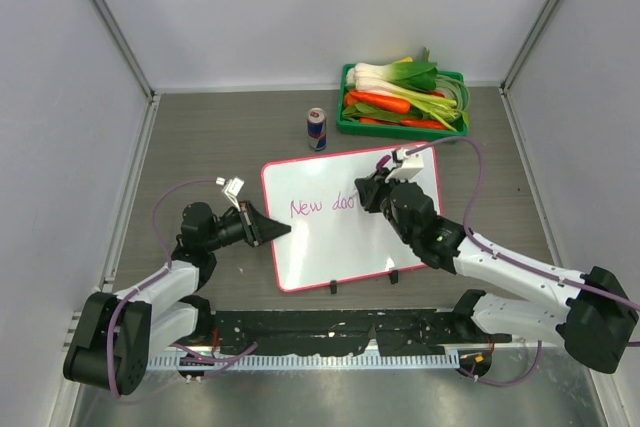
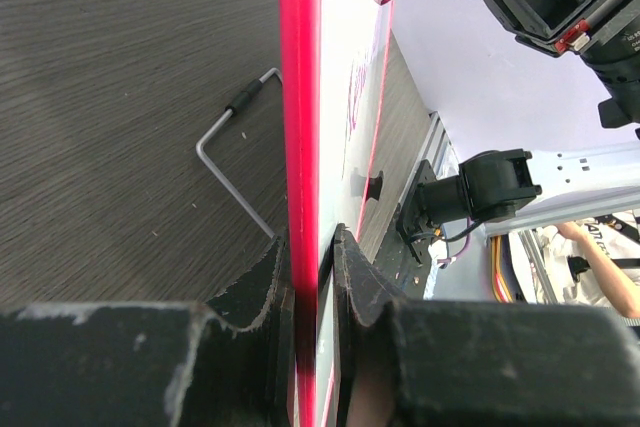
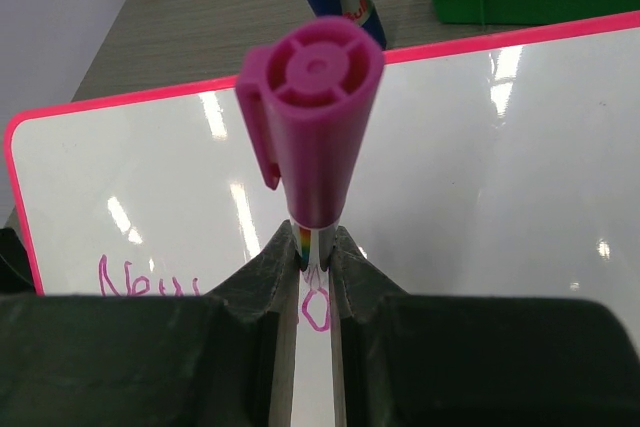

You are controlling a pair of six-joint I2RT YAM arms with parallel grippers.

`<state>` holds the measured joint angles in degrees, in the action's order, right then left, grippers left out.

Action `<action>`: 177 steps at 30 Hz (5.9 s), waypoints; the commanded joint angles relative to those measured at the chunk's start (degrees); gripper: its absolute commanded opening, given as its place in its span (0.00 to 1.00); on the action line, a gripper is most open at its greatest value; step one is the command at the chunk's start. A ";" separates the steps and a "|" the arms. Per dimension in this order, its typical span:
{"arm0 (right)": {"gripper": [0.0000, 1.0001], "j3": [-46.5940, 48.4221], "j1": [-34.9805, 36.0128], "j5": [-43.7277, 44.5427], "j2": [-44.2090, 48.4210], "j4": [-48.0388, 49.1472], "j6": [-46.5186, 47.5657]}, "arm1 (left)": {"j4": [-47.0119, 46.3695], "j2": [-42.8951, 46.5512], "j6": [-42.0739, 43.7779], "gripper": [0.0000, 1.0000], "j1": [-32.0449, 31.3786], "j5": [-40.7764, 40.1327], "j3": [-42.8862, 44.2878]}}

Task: Write a sentence on the whiteboard

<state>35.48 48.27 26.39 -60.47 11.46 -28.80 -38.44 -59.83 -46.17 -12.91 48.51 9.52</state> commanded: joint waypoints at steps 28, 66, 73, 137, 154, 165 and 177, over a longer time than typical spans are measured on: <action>0.01 -1.47 -1.69 0.24 4.40 1.45 1.46 | 1.70 -0.72 6.62 0.00 -0.54 -3.69 0.15; 0.01 -8.15 -2.48 -2.92 5.54 0.23 -1.09 | 1.61 -0.90 6.62 0.00 -0.54 -3.69 0.15; 0.01 -6.92 -2.39 -2.93 4.83 0.05 -0.38 | 1.61 -0.81 6.62 0.00 -0.54 -3.69 0.15; 0.02 -4.64 -4.24 0.33 9.13 0.14 0.32 | 1.70 -0.99 6.62 0.00 -0.54 -3.86 0.24; 0.01 -3.84 -4.33 2.08 7.56 0.84 1.02 | 1.70 -0.81 6.62 0.00 -0.54 -3.78 0.15; 0.01 -3.23 -4.41 1.38 6.33 1.46 1.46 | 1.79 -0.81 6.62 0.00 -0.63 -3.78 0.24; 0.01 -3.49 -4.41 -0.37 4.75 1.98 0.76 | 1.79 -0.64 6.71 0.00 -0.54 -3.77 0.15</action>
<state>30.55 44.12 26.72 -54.81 12.40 -27.99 -38.70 -60.16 -46.17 -13.10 48.56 9.52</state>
